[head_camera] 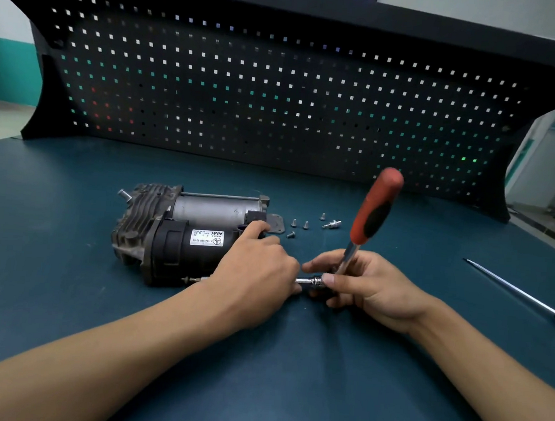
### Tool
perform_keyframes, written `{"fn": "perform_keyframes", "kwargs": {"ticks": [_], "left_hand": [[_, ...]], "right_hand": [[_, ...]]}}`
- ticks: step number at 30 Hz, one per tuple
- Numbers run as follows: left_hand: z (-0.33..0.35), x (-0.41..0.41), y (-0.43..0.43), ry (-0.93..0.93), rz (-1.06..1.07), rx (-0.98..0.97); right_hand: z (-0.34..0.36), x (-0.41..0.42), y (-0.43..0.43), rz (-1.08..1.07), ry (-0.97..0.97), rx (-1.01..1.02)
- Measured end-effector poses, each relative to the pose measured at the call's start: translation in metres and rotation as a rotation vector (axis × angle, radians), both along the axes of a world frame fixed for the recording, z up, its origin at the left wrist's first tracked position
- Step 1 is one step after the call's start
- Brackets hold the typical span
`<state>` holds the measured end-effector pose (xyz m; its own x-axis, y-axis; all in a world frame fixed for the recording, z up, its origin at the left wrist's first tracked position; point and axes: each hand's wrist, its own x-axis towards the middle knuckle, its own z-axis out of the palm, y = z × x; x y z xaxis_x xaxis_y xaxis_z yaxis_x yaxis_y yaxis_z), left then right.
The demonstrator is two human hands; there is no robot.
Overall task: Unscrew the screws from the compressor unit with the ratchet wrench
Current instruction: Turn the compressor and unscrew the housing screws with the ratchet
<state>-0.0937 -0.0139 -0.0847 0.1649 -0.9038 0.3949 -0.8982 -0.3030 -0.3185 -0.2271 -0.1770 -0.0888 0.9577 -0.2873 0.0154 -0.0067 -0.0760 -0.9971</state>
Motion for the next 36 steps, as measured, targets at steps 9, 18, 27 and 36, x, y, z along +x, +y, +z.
{"fn": "perform_keyframes", "kwargs": {"ticks": [9,18,27,36], "left_hand": [[0.0006,-0.0006,-0.0002,-0.012,0.006,-0.02],[0.0015,-0.0025,0.0004,0.008,0.013,-0.022],[0.0018,-0.0026,0.0011,0.012,-0.003,-0.048],[0.0012,-0.0036,0.0016,0.008,-0.012,-0.054]], "right_hand": [[0.0025,0.0038,0.0058,-0.071,0.027,0.066],[0.003,0.0071,0.0029,-0.103,0.088,0.078],[0.0025,0.0068,-0.0008,-0.087,0.102,0.097],[0.0046,0.0055,-0.0011,-0.041,0.144,0.074]]}}
